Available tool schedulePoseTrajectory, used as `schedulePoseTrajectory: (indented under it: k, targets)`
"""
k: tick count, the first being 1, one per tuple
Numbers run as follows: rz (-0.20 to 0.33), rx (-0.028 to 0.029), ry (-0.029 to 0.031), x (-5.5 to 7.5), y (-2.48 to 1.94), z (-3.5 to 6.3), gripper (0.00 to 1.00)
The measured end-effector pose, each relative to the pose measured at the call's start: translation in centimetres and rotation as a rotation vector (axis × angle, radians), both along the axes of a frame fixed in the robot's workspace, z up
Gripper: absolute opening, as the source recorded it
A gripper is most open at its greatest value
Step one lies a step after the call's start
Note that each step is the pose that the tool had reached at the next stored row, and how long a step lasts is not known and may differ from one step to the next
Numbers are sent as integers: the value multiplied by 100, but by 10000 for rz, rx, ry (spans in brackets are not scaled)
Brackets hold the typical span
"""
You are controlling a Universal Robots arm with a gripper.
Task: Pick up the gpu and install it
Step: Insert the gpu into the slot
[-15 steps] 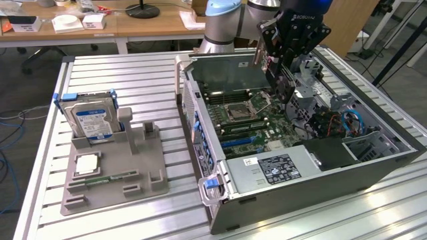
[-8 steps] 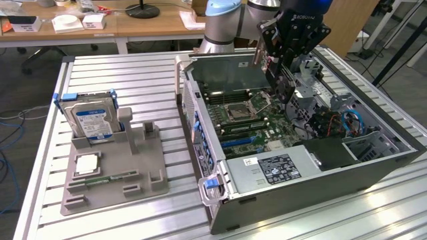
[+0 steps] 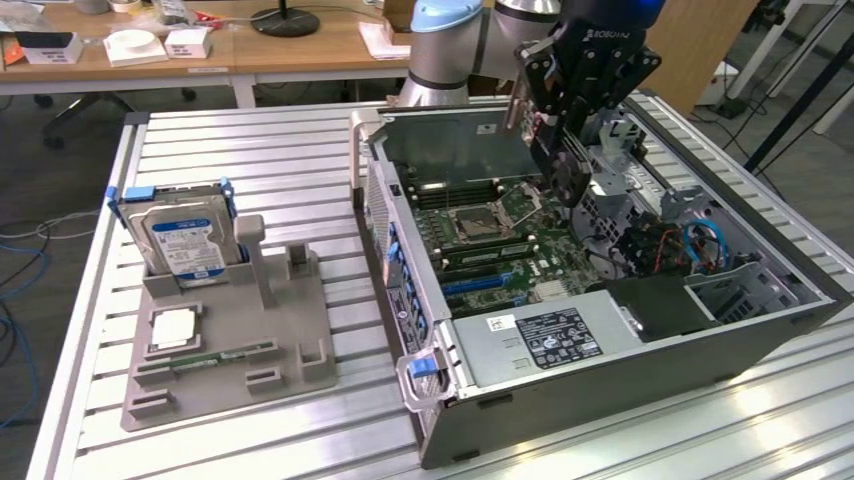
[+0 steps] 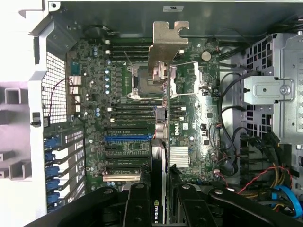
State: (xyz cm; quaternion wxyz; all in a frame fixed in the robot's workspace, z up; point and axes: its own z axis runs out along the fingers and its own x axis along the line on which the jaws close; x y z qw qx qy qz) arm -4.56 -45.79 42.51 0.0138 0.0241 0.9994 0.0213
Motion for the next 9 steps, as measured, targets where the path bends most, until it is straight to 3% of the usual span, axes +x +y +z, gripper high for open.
schedulePoseTrajectory:
  k: [9]
  targets:
    - [315,0,0,0,0,0,26]
